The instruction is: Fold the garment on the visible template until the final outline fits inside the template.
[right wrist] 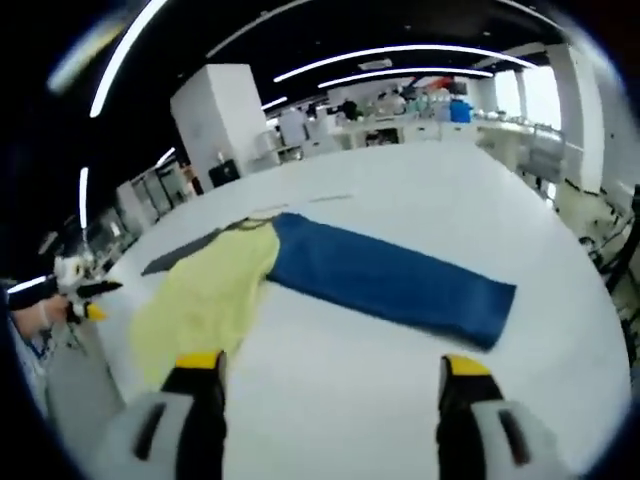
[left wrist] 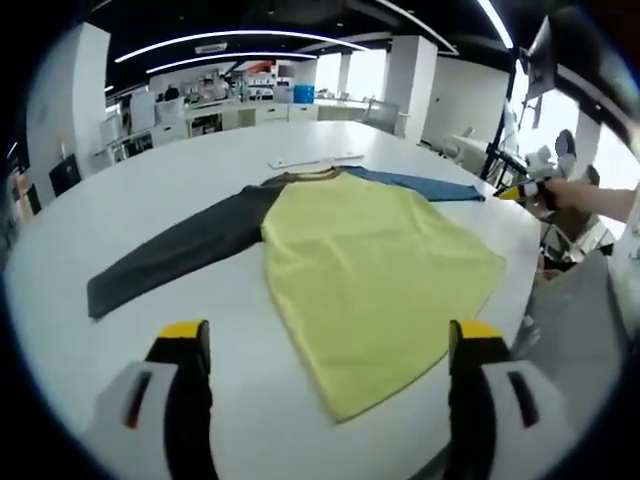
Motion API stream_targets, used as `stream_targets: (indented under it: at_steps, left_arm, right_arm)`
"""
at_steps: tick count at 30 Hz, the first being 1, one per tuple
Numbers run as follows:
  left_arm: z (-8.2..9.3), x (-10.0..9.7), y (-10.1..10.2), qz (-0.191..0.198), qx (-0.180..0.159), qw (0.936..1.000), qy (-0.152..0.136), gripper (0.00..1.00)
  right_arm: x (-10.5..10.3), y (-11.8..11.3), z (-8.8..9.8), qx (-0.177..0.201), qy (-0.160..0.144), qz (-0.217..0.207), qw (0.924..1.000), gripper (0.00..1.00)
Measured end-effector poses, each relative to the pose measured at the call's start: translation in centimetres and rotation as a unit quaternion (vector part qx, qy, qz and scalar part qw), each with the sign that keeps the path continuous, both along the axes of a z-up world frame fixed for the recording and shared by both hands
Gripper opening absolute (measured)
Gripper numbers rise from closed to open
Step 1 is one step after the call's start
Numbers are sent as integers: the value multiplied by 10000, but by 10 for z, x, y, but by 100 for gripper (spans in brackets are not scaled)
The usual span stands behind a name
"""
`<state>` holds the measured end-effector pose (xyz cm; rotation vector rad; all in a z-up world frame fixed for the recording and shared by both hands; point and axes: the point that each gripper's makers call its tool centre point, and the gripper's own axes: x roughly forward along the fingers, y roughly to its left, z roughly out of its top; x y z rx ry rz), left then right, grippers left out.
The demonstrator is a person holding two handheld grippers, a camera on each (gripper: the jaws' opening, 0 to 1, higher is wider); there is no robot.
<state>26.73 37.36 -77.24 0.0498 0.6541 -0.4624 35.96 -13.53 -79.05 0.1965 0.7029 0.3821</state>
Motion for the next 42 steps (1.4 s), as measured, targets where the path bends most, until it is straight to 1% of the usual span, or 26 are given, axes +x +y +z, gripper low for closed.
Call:
stream_targets:
  at_steps: [2, 3, 5, 6, 7, 8, 10, 11, 12, 13, 15, 17, 18, 19, 20, 21, 22, 23, 26, 28, 30, 32, 34, 35, 40, 42]
  left_arm:
    - [-1, -1, 0, -15, 10, 10000, 17, 95]
    - [-2, 0, 1, -22, 12, 10000, 32, 95]
    - [-3, 1, 3, -29, 24, 10000, 45, 95]
    - [-1, -3, -5, -33, 39, 10000, 48, 95]
    - [-1, -4, -8, -39, 31, 10000, 55, 95]
    - [0, -5, -12, -39, 33, 10000, 65, 95]
    - [2, -6, -16, -40, 34, 10000, 68, 95]
    - [2, -6, -17, -32, 24, 10000, 78, 94]
    - [1, -6, -16, -30, 24, 10000, 90, 94]
    - [1, -6, -16, -25, 30, 10000, 87, 94]
    - [0, -7, -15, -15, 40, 9999, 122, 92]
    - [-2, -7, -11, 21, 18, 9999, 137, 92]
    - [-3, -6, -10, 27, 13, 9999, 142, 91]
    - [-4, -6, -7, 35, 9, 9999, 160, 91]
    - [-6, -6, -5, 43, 15, 9998, 172, 90]
    - [-7, -6, -3, 51, 14, 9998, 174, 90]
    - [-8, -6, -1, 61, 6, 9998, 177, 90]
    - [-9, -6, 0, 74, -1, 9998, 198, 90]
    - [-14, -9, 1, 103, 3, 9995, 291, 87]
    - [-12, -10, 0, 187, -24, 9995, 244, 87]
    - [-12, -11, -2, 205, -49, 9994, 259, 87]
    - [-12, -13, -6, 192, -46, 9994, 271, 86]
    - [-13, -14, -7, 178, -44, 9994, 295, 86]
    - [-13, -14, -7, 179, -49, 9994, 301, 86]
    - [-15, -16, -12, 150, -57, 9993, 347, 85]
    - [-14, -16, -13, 151, -53, 9993, 350, 85]
  right_arm:
    - [5, -10, 0, 167, -1, -254, 9995, 84]
    - [8, -17, -2, 305, 47, -470, 9984, 81]
    - [12, -26, -6, 463, 109, -731, 9962, 76]
    - [13, -30, -8, 473, 121, -822, 9954, 73]
    - [17, -37, -10, 449, 126, -972, 9942, 72]
    - [18, -41, -12, 407, 116, -1010, 9940, 72]
    - [20, -50, -16, 237, 173, -1241, 9918, 67]
    - [27, -56, -18, 304, 125, -1331, 9906, 63]
    - [29, -61, -17, 456, 153, -1590, 9861, 58]
    - [31, -63, -17, 529, 156, -1697, 9839, 56]
    - [32, -67, -17, 385, 167, -1863, 9816, 53]
    - [38, -75, -20, 295, 203, -1938, 9804, 46]
    - [42, -81, -22, 291, 228, -2058, 9779, 43]
    - [44, -84, -25, 299, 299, -2140, 9759, 42]
    - [46, -84, -24, 290, 277, -2169, 9754, 42]
    - [47, -87, -23, 150, 184, -2271, 9736, 44]
    - [48, -88, -24, 127, 198, -2290, 9731, 43]
    - [50, -90, -29, 113, 317, -2355, 9713, 40]
    - [48, -90, -32, 95, 368, -2446, 9689, 36]
    - [53, -94, -38, 57, 413, -2518, 9669, 33]
    - [51, -96, -41, 82, 474, -2627, 9637, 29]
    - [51, -97, -42, 69, 457, -2636, 9635, 29]
    - [49, -96, -45, 30, 513, -2608, 9640, 26]
    - [52, -98, -44, 7, 472, -2607, 9643, 24]
    - [50, -96, -45, 109, 533, -2659, 9625, 17]
    - [49, -95, -46, 13, 531, -2629, 9634, 13]
